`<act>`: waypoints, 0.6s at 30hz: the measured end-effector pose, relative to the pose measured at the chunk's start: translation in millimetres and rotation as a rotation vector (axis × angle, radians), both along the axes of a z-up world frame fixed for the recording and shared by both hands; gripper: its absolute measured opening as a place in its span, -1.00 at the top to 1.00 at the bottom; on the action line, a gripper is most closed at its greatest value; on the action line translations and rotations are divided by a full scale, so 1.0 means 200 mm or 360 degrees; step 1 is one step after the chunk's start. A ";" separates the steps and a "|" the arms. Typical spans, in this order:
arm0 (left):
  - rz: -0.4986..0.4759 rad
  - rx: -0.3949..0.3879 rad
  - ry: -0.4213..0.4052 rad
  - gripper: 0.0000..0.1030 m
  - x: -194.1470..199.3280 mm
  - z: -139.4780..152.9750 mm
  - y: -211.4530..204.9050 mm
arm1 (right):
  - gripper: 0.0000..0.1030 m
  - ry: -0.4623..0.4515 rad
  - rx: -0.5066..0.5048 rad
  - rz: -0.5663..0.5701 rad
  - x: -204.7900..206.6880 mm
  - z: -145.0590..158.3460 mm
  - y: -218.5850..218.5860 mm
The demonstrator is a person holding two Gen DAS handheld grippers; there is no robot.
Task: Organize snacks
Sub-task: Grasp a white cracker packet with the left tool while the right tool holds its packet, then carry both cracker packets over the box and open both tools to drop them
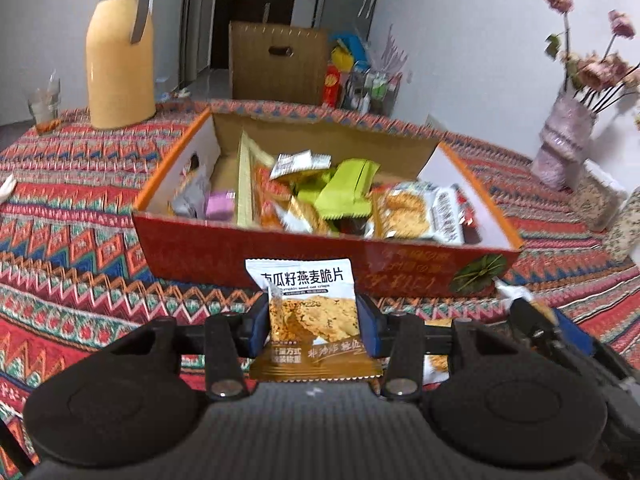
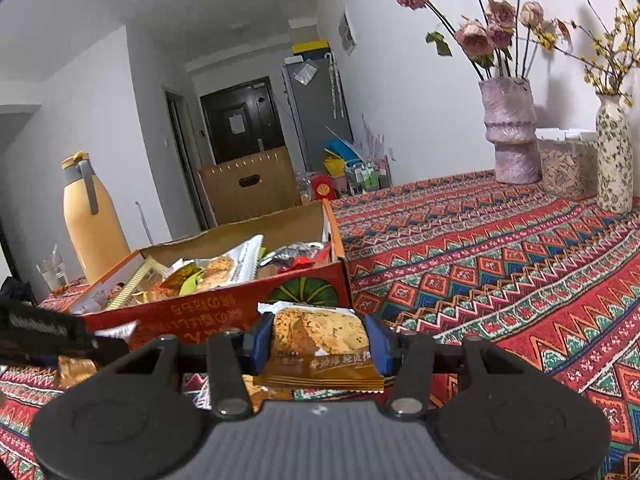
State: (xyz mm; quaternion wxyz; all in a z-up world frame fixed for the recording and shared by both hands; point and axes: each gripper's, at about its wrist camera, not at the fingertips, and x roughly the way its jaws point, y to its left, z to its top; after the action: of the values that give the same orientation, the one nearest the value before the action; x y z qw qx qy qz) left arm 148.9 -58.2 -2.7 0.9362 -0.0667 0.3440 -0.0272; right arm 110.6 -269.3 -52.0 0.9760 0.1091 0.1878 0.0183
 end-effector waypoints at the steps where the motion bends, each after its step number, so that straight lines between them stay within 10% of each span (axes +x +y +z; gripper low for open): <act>1: -0.0008 0.0004 -0.0023 0.12 -0.01 0.02 0.00 | 0.07 -0.0008 -0.0009 0.0009 0.00 0.00 0.01; 18: 0.0007 0.0069 -0.0207 0.12 0.08 0.25 0.06 | 0.07 -0.0200 -0.0139 0.0108 0.03 0.28 0.13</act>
State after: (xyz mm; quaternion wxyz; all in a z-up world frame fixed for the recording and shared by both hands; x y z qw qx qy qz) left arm 164.8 -45.8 47.6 0.9578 -0.0453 0.2829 -0.0221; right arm 116.9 -244.2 3.9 0.9885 0.0587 0.1304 0.0501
